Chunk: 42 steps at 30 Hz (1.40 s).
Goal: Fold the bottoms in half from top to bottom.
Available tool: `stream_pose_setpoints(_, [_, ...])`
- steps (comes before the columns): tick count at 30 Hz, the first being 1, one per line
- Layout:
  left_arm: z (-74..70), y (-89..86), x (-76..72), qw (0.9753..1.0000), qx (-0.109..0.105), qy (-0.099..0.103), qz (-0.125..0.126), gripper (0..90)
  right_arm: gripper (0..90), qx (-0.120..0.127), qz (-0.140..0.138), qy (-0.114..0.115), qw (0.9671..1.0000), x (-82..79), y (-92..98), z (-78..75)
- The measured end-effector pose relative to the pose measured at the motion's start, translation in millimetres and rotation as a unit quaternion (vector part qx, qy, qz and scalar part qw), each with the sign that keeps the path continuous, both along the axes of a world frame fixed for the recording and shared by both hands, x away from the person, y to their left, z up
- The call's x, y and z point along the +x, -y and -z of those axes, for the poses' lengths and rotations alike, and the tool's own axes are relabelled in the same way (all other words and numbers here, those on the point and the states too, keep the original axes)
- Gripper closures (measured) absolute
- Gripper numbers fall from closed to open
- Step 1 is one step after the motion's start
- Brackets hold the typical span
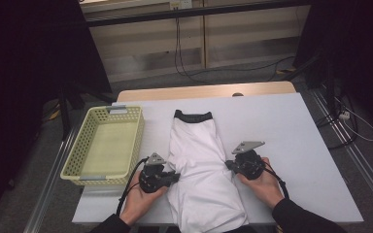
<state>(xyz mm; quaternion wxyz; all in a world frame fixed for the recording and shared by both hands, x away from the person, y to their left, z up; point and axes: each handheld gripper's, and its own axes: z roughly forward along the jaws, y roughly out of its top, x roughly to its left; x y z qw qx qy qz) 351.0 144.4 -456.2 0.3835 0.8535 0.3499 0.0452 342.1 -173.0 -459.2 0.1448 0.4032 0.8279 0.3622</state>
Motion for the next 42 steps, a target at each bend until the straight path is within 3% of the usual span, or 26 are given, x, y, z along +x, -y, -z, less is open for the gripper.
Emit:
stream_pose_setpoints(2, [0.3, 0.8, -0.3, 1.0000, -0.001, 0.007, -0.002, 84.3, 90.0, 0.001, -0.002, -0.001, 1.0000, -3.3, 2.3, -0.8])
stream_pose_setpoints(4, [0.2, 2.2, 0.3, 0.9999, -0.012, -0.006, 0.009, 84.5, 89.9, 0.004, -0.001, -0.001, 1.0000, -8.6, 5.5, -1.4])
stream_pose_setpoints(6, [0.3, 5.6, -0.7, 0.9998, -0.010, 0.004, 0.016, 84.5, 89.9, 0.001, 0.000, 0.001, 1.0000, -13.9, 7.4, -2.5])
stream_pose_setpoints(9, [-0.6, 8.1, -1.7, 0.9995, -0.013, -0.002, 0.029, 84.5, 90.0, 0.004, 0.002, -0.003, 1.0000, -19.8, 11.6, -3.2])
stream_pose_setpoints(12, [0.0, 13.3, -4.8, 0.9996, -0.011, 0.005, 0.027, 84.4, 89.9, -0.001, 0.003, -0.004, 1.0000, -27.0, 15.5, -3.6])
stream_pose_setpoints(13, [-0.5, 13.1, -4.1, 0.9991, -0.014, -0.002, 0.039, 84.5, 89.9, -0.002, 0.004, -0.006, 1.0000, -30.7, 16.9, -4.0])
stream_pose_setpoints(20, [-0.4, 16.3, -6.0, 0.9982, -0.018, -0.004, 0.057, 84.3, 89.9, -0.006, -0.001, -0.012, 0.9999, -52.3, 20.6, -4.0])
stream_pose_setpoints(26, [-3.5, 15.5, -16.7, 0.9969, -0.011, -0.008, 0.078, 84.2, 89.9, -0.010, -0.011, -0.021, 0.9997, -63.5, 20.5, -2.8])
stream_pose_setpoints(29, [-5.1, 14.4, -22.1, 0.9972, -0.011, -0.011, 0.073, 83.9, 89.7, -0.014, -0.015, -0.019, 0.9996, -63.8, 19.0, -1.8])
stream_pose_setpoints(31, [-7.7, 13.6, -27.3, 0.9976, -0.003, -0.001, 0.069, 82.9, 89.1, -0.012, -0.022, -0.018, 0.9995, -62.3, 19.1, -1.2])
stream_pose_setpoints(33, [-9.9, 11.8, -27.1, 0.9978, -0.008, 0.004, 0.066, 80.4, 87.2, -0.008, -0.026, -0.019, 0.9995, -60.9, 20.1, -0.8])
stream_pose_setpoints(35, [-12.1, 9.8, -25.6, 0.9979, -0.011, 0.009, 0.063, 73.1, 77.9, -0.005, -0.027, -0.015, 0.9995, -59.1, 20.6, -0.9])
stream_pose_setpoints(38, [-15.7, 6.4, -23.8, 0.9983, -0.012, 0.024, 0.051, 55.6, 65.8, 0.001, -0.024, -0.009, 0.9997, -56.8, 21.6, -2.5])
stream_pose_setpoints(40, [-19.2, 4.6, -21.8, 0.9985, -0.010, 0.043, 0.031, 38.3, 55.4, 0.011, -0.024, 0.006, 0.9996, -54.0, 22.5, -5.5])
stream_pose_setpoints(42, [-22.6, 3.3, -18.0, 0.9983, -0.009, 0.053, 0.022, 32.7, 48.8, 0.018, -0.023, 0.011, 0.9995, -49.2, 23.8, -7.4])
